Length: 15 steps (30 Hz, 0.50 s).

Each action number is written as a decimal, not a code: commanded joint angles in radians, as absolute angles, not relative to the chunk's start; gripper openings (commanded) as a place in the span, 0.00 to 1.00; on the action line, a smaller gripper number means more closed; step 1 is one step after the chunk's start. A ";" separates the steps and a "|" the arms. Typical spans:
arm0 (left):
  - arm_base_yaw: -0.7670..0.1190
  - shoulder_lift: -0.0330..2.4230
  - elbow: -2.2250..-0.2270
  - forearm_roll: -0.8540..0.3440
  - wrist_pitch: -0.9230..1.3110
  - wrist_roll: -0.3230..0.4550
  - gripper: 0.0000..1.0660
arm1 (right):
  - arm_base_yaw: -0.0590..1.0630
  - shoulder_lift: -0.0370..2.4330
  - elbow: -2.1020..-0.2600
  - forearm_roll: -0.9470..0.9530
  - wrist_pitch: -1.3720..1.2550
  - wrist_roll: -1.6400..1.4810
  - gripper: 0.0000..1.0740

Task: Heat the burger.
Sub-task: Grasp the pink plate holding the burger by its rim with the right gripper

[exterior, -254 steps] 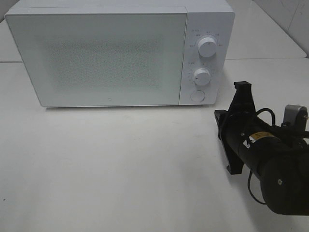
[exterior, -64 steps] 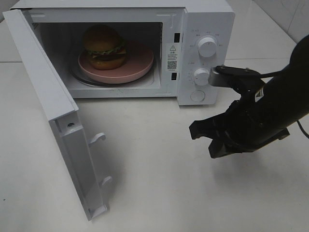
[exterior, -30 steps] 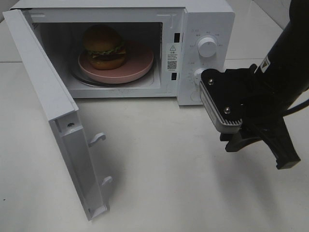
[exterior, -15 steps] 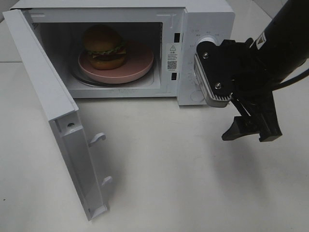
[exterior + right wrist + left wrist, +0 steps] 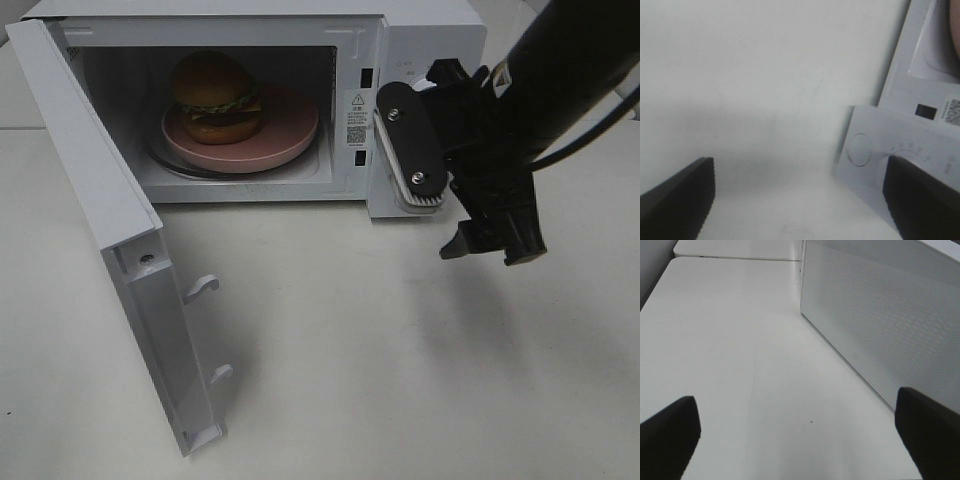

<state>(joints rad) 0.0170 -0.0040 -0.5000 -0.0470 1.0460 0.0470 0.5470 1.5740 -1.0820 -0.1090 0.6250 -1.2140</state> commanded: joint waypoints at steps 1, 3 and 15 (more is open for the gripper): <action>0.017 -0.030 -0.497 -0.053 1.037 0.046 0.92 | 0.581 1.619 -1.140 -0.180 0.608 -1.143 0.82; 0.017 -0.030 -0.497 -0.053 1.037 0.046 0.92 | 0.594 1.642 -1.167 -0.202 0.604 -1.139 0.82; 0.017 -0.030 -0.497 -0.053 1.037 0.046 0.92 | 0.621 1.769 -1.258 -0.230 0.456 -1.137 0.80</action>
